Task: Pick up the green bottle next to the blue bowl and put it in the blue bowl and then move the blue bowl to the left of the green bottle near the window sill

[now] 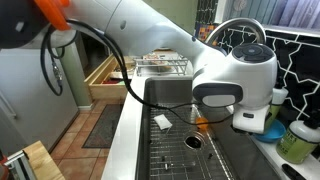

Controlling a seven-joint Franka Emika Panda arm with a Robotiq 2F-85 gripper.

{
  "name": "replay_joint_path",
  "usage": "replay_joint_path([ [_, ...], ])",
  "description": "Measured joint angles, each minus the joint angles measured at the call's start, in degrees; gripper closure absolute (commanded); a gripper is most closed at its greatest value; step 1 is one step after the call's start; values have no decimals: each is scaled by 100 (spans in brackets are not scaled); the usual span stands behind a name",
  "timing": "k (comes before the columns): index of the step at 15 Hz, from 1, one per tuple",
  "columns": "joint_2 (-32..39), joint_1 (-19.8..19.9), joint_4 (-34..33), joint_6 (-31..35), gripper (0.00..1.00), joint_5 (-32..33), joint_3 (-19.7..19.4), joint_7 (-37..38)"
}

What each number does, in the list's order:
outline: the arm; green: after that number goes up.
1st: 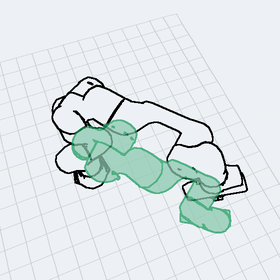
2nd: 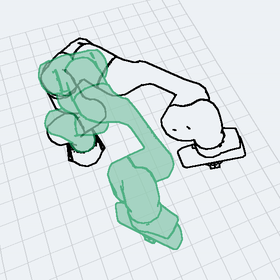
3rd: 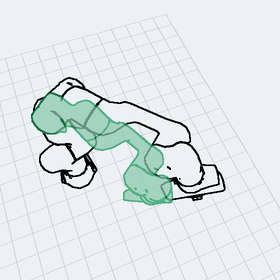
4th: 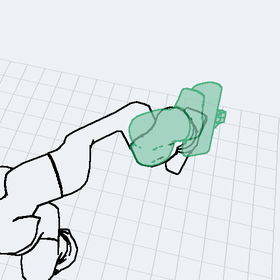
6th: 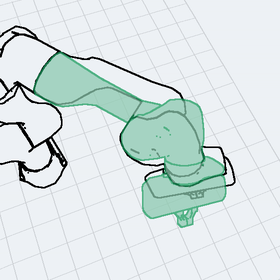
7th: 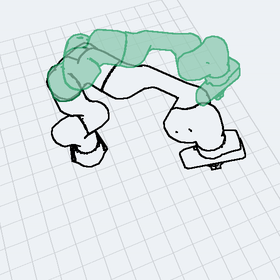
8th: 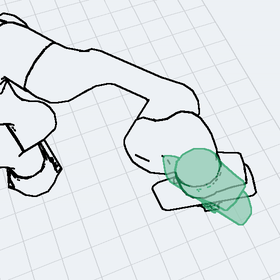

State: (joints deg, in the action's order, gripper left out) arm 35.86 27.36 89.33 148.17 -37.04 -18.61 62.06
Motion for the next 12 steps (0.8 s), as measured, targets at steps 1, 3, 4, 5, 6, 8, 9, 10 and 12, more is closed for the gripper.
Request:
replay_joint_path([
  [1, 42, 14, -78, 0, 99, 0, 16, 69],
  [3, 109, 40, -221, 0, 82, 0, 43, 196],
  [4, 141, 46, -279, -1, 69, 0, 46, 256],
  [5, 170, 50, -333, -1, 56, 2, 47, 317],
  [6, 199, 56, -385, -1, 47, 2, 47, 362],
  [8, 239, 67, -470, -1, 32, 6, 47, 490],
  [9, 257, 74, -512, -1, 25, 7, 47, 555],
  [10, 268, 83, -545, -1, 22, 7, 51, 612],
  [12, 268, 102, -591, -1, 20, 6, 66, 663],
])
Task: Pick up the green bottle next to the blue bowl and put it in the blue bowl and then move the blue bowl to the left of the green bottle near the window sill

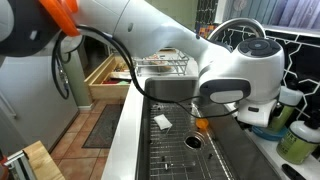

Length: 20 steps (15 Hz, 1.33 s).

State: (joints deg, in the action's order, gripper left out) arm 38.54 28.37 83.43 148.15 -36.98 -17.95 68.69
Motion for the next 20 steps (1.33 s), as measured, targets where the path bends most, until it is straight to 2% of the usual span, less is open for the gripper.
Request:
replay_joint_path([
  [1, 0, 10, -26, 0, 17, 0, 8, 7],
  [2, 0, 15, -49, 0, 7, 0, 10, 13],
  [4, -2, 17, -73, 0, 0, 8, 9, 24],
  [13, -268, 21, 109, -72, 0, 324, -60, -56],
  [20, -945, -20, 567, -934, 0, 1406, -266, -193],
])
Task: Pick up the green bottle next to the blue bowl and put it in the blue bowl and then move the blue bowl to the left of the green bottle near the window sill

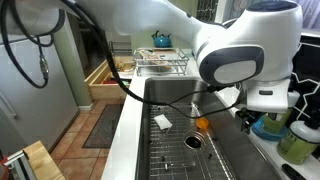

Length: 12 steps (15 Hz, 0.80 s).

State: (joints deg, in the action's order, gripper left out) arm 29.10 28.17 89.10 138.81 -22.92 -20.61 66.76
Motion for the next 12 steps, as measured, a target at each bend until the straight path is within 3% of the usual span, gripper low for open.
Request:
replay_joint_path([
  [12, -1692, 155, 1490, -459, 0, 60, -48, -4442],
])
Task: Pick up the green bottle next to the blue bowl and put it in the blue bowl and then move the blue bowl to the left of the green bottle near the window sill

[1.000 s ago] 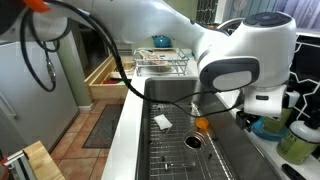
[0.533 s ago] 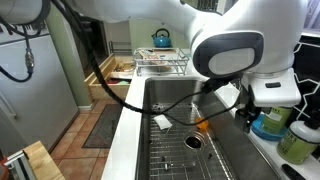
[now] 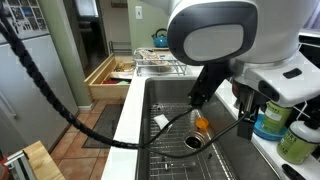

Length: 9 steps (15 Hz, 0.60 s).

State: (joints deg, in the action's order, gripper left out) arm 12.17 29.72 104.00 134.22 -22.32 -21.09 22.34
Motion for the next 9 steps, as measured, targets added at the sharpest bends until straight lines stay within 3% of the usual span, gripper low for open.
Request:
replay_joint_path([
  [9, -489, -51, 332, -230, 0, 24, -1, -2939],
])
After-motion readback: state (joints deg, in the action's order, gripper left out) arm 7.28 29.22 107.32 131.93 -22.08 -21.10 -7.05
